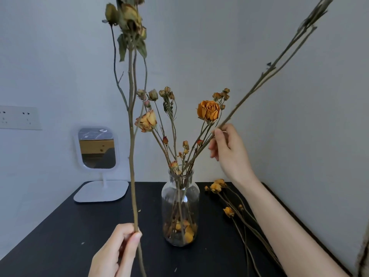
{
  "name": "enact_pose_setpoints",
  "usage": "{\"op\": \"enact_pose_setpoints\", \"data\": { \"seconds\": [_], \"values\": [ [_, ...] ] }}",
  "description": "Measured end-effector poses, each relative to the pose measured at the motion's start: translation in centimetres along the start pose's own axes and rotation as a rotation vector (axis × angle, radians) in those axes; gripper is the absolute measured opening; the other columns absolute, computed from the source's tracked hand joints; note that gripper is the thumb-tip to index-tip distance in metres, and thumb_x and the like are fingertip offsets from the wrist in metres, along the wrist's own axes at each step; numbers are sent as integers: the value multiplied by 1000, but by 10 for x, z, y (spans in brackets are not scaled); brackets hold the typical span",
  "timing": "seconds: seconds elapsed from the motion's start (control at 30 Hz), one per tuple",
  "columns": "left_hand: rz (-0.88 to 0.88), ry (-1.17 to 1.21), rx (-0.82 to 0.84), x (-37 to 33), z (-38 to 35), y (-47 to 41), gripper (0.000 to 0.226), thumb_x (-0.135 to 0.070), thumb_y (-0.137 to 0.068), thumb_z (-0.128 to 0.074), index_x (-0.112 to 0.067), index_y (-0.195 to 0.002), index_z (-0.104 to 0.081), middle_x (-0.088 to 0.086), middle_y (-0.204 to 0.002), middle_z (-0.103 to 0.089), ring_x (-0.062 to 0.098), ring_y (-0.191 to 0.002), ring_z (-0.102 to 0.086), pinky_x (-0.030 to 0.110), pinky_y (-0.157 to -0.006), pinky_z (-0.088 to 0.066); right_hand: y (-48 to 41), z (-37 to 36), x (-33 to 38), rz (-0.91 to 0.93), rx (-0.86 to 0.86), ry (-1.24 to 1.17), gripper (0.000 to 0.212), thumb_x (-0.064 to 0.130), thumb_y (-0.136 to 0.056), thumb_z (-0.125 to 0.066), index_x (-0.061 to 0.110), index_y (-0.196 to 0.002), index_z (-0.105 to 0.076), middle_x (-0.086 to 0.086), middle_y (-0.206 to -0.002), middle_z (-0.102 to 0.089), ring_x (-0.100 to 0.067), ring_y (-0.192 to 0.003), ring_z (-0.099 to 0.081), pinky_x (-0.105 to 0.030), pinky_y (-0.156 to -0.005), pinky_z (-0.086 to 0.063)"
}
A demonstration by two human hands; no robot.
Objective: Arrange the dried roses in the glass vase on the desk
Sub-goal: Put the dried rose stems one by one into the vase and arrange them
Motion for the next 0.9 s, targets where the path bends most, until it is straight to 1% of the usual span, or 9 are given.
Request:
{"op": "enact_pose_setpoints", "data": {
  "seconds": [0.03, 0.1, 0.2, 0.37, 0.47, 0.57, 0.73, 0.83, 0.9],
  "values": [
    [-31, -26, -9, 4, 2, 1, 29, -15, -82, -61, -41, -70, -55, -21, -45, -44, -2, -41, -42, 9, -45, -34, 0, -4, -4, -17, 23, 21, 16, 22, -99, -38, 25, -87, -48, 1, -68, -56, -2, -53, -51, -10, -49, -41],
    [-53, -58, -25, 12, 5, 2, 21, -24, -80, -58, -42, -71, -54, -19, -47, -44, 0, -40, -40, 13, -44, -35, 2, -12, -12, -53, 78, 82, 13, 22, -98, -39, 20, -92, -50, -1, -71, -57, -5, -55, -52, -9, -48, -41],
    [-51, -62, -52, 21, 9, 3, 23, -25, -84, -62, -41, -71, -53, -19, -48, -44, 0, -39, -39, 12, -43, -34, 4, -21, -21, -87, 139, 185, 13, 23, -98, -40, 17, -101, -52, -2, -74, -59, -7, -58, -53, -12, -49, -41],
    [-7, -44, -60, 26, 9, 5, 17, -25, -80, -57, -40, -72, -55, -7, -53, -50, 4, -42, -44, 12, -45, -35, 0, -24, -21, -64, 148, 227, 12, 20, -97, -44, 17, -99, -55, 1, -73, -58, -8, -59, -53, -13, -50, -40],
    [-8, -40, -71, 26, 8, 3, 18, -25, -74, -51, -42, -70, -54, -12, -50, -48, 2, -42, -43, 10, -44, -34, -3, -26, -19, -49, 128, 187, 12, 16, -96, -46, 15, -96, -58, 3, -71, -58, -6, -57, -53, -8, -47, -41],
    [-19, -56, -65, 29, 8, 2, 19, -24, -75, -51, -42, -70, -53, -18, -48, -45, 0, -40, -41, 9, -43, -32, -4, -27, -19, -67, 127, 120, 14, 16, -96, -47, 21, -90, -59, 5, -68, -58, -5, -55, -53, -7, -47, -40],
    [-33, -74, -62, 39, 9, 2, 21, -28, -84, -63, -42, -72, -53, -21, -47, -43, -3, -39, -39, 6, -43, -31, 3, -35, -28, -96, 294, 352, 11, 22, -94, -53, 25, -84, -58, 8, -67, -58, 4, -47, -51, -3, -43, -36],
    [-45, -61, -74, 43, 10, 2, 7, -42, -80, -50, -41, -73, -53, -20, -48, -44, -2, -40, -38, 7, -43, -32, 7, -37, -34, -130, 377, 397, 7, 23, -92, -56, 23, -87, -62, 6, -64, -58, 5, -42, -50, -4, -41, -35],
    [-58, -61, -87, 46, 10, 3, 13, -48, -76, -44, -40, -74, -54, -18, -48, -44, -1, -40, -38, 9, -43, -32, 8, -37, -35, -159, 420, 379, 8, 22, -91, -58, 19, -94, -65, 5, -63, -58, 9, -39, -49, -3, -40, -34]
  ]
}}
Point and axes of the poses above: each hand's wrist, its own y-axis away from the middle knuckle, its own z-axis out of the back of the hand, x = y × z, the point moved 1 cm from there along -y, towards the middle knuckle
